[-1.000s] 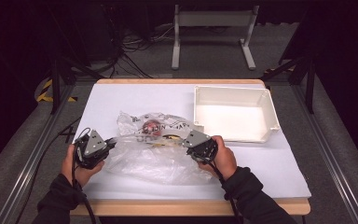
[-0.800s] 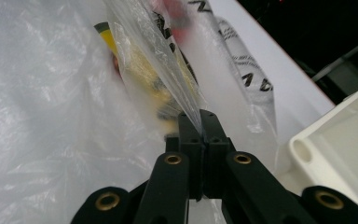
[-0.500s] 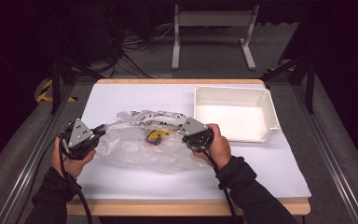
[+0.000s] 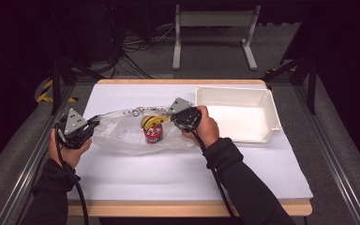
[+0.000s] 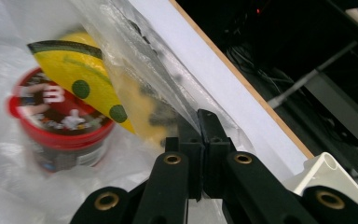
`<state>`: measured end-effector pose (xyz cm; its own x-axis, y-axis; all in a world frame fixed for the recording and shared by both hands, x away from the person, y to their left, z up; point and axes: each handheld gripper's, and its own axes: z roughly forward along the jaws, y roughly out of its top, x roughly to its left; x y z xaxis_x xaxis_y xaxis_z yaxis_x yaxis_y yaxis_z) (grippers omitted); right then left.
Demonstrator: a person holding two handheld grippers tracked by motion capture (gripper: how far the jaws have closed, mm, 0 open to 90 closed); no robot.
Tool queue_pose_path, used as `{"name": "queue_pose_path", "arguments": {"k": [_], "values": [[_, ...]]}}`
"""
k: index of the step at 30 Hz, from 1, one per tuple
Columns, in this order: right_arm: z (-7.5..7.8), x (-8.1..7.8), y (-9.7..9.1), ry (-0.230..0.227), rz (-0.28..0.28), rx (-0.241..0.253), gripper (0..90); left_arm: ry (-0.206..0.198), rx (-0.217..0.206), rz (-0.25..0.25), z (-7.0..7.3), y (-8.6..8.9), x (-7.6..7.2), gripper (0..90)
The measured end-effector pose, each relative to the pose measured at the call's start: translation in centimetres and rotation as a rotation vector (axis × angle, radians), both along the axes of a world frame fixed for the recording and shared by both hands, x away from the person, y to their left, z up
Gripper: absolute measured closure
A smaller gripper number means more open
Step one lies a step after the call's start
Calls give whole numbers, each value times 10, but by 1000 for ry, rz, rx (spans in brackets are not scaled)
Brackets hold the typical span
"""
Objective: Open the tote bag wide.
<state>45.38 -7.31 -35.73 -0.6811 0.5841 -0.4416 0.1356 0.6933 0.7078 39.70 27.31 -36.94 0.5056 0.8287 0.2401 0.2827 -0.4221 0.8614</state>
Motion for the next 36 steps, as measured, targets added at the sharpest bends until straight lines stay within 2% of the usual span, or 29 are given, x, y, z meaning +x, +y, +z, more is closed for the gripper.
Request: {"name": "queue_pose_path", "arguments": {"k": [3,5,7,9,11,13,16,19,20,23,24,28,30,31,34,36], "values": [[-2,8,5,5,-12,-22,890,10,-8,22,-7,1,12,869],[-3,16,9,2,-18,-56,894,-5,2,43,-10,1,19,870],[-3,20,12,0,-25,-65,894,-18,23,64,-12,0,24,873],[-2,27,16,18,-30,-69,894,-20,28,77,-14,0,29,873],[-3,31,19,23,-33,-87,895,1,34,84,-17,0,35,873],[-6,36,22,44,-48,-103,894,23,18,86,-20,0,41,873],[-11,45,25,96,-64,-134,894,61,40,79,-27,-2,51,869],[-17,53,25,130,-79,-165,892,83,36,72,-31,-4,55,864],[-20,55,24,147,-85,-175,889,110,43,62,-35,-5,59,862],[-24,60,23,196,-96,-191,885,140,47,49,-41,-8,62,858],[-26,62,23,208,-97,-209,883,154,60,39,-43,-8,64,858],[-29,63,24,240,-100,-247,880,219,87,21,-55,-13,69,852],[-30,62,25,267,-92,-280,874,237,89,19,-59,-14,70,843],[-31,61,26,277,-85,-298,870,259,96,5,-61,-15,70,839],[-33,59,27,300,-76,-338,837,278,122,-8,-65,-16,69,803],[-32,57,27,300,-68,-333,822,287,121,-10,-68,-14,68,783]]}}
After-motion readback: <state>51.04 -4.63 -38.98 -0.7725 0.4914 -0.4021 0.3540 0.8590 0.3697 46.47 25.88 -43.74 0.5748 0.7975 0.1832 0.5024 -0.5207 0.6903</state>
